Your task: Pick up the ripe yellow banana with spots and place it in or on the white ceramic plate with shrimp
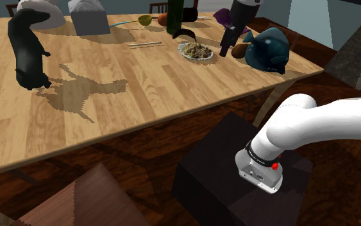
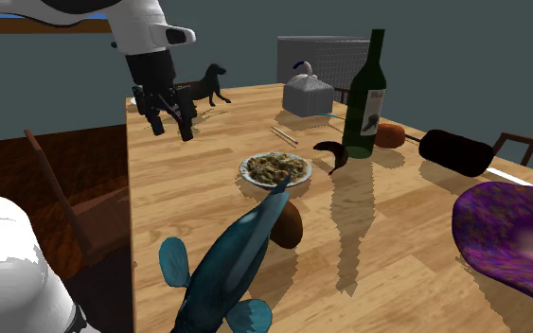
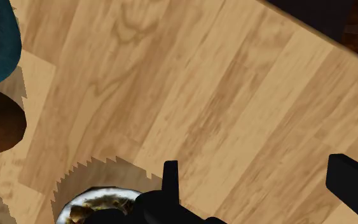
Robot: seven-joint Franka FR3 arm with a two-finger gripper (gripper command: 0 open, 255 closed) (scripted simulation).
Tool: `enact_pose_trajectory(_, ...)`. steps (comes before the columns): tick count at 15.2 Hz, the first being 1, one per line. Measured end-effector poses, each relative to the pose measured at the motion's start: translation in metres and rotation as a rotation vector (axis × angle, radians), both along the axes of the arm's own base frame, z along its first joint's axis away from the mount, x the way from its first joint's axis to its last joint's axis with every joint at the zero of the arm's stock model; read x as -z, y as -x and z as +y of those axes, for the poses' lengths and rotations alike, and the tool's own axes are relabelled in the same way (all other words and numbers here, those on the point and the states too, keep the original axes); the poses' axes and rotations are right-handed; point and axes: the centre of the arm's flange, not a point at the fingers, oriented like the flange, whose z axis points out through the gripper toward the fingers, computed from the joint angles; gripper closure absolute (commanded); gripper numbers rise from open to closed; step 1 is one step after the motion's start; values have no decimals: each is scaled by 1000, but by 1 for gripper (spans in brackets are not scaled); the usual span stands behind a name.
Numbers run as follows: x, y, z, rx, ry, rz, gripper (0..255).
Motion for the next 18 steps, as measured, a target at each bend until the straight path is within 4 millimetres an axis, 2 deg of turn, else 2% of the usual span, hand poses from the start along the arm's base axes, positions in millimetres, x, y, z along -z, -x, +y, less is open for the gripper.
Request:
enact_pose_trajectory(2, 2, -5, -4, -2, 0, -1, 0)
enact_pose_trajectory(4, 8, -19, -18, -8, -2, -7, 0)
enact_pose_trajectory(18, 42, -154, -122, -58, -15, -62, 0)
